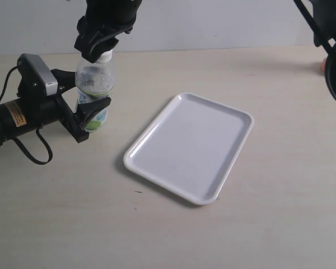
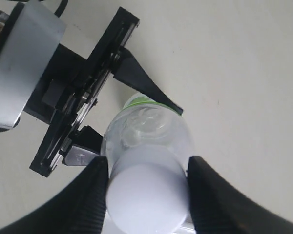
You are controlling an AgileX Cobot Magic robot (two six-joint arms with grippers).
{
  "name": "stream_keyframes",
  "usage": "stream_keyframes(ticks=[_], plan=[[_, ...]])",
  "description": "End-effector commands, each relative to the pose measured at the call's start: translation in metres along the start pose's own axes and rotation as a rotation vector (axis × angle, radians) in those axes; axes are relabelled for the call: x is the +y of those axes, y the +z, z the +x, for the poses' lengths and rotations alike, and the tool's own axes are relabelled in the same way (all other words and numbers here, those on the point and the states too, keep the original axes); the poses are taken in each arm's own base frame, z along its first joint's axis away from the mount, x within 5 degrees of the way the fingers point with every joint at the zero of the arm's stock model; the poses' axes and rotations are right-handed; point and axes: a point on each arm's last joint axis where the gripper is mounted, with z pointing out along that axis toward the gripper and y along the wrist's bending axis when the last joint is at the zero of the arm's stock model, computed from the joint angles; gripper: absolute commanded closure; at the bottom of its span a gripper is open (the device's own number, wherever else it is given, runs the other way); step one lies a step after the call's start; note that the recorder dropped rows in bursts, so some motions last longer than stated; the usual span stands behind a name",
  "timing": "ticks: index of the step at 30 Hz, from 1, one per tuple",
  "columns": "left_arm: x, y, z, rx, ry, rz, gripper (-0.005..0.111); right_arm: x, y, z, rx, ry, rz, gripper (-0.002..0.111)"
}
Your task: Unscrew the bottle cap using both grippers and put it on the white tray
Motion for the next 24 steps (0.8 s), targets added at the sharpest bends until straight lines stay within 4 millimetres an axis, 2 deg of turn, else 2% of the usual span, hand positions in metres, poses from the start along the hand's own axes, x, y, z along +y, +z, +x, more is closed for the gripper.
stream_keyframes(ticks=[1, 24], plan=[[0.0015, 0.0004, -0.0021, 0.001, -0.015, -0.008, 0.056, 0.0011, -0.007, -0.003, -0.013, -0.111, 0.006, 0.108], [0.0015, 0.0004, -0.0021, 0.001, -0.015, -0.008, 0.056, 0.0012, -0.007, -0.0028, -0.011, -0.348, 0.007, 0.108]])
